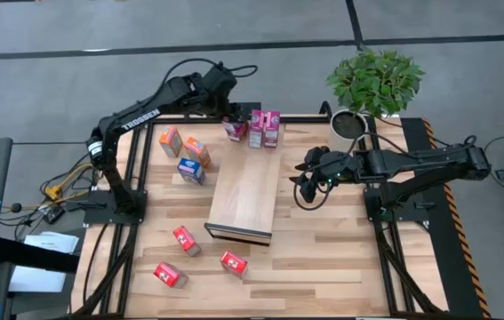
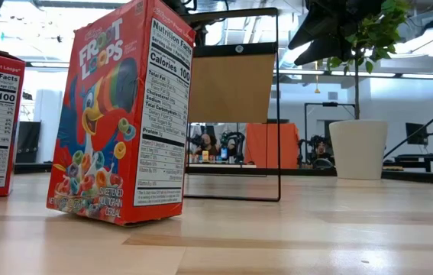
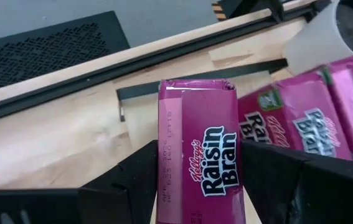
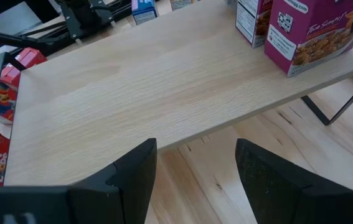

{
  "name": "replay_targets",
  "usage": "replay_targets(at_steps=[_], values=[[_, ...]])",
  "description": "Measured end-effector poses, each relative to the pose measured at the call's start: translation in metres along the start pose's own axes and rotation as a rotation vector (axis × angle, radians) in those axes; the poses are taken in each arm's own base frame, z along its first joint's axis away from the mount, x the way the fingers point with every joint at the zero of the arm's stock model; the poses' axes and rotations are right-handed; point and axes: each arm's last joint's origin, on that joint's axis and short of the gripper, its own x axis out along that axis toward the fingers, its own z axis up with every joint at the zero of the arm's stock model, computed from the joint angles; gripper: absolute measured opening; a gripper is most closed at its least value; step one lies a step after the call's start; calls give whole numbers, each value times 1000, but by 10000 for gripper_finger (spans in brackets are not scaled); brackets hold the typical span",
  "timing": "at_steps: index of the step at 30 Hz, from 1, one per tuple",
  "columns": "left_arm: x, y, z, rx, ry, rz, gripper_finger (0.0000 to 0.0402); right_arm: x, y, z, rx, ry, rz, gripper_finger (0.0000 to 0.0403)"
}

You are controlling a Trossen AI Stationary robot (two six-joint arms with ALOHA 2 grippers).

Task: Stack cereal on shelf
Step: Put the purple cereal box on the shelf

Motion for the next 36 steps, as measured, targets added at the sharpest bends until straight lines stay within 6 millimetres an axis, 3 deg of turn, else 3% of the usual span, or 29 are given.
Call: replay_targets(at_steps=[19, 36], values=[[1, -2, 3, 92, -41, 3, 191, 0, 0, 0, 0, 0, 0, 245], [0, -6, 2, 65, -44, -30, 262, 0, 0, 0, 0, 0, -1, 245]])
